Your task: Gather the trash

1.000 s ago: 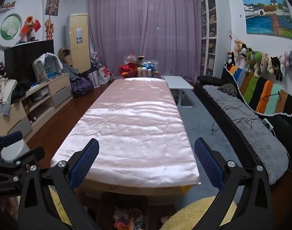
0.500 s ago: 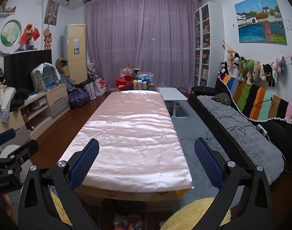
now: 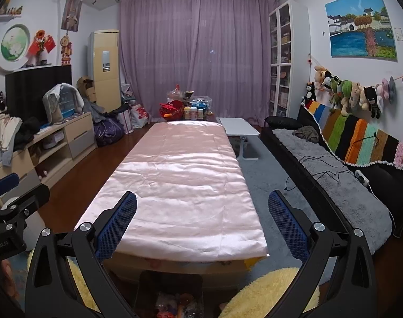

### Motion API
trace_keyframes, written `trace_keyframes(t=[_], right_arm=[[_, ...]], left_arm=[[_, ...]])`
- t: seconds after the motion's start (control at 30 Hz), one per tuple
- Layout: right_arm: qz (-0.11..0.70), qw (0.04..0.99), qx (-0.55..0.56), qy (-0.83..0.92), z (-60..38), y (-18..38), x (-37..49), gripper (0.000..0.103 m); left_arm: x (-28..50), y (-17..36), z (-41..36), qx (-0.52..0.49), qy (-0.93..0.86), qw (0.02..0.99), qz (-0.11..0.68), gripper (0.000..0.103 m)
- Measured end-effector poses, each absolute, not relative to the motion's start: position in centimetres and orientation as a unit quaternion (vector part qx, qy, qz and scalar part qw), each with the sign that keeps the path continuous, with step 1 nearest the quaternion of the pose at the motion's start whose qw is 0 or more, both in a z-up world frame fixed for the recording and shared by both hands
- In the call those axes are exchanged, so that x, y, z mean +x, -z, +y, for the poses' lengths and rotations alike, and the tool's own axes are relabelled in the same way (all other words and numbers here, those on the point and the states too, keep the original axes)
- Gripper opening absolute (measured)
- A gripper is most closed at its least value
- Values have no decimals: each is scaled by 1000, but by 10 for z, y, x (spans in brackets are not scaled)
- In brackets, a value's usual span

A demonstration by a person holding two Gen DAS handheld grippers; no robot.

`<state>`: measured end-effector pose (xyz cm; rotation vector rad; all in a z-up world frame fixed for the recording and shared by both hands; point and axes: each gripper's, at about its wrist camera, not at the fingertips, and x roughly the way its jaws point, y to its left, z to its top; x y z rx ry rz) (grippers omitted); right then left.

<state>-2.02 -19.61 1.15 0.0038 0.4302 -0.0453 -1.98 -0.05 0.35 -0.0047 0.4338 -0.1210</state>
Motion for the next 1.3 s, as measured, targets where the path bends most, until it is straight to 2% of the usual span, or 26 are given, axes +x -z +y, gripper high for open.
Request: trace_keyframes(t=[1.3], right_arm=[[210, 977, 3, 19, -194, -14, -24, 100]], left_arm=[[-23, -3, -2, 9, 52, 975, 214, 95]])
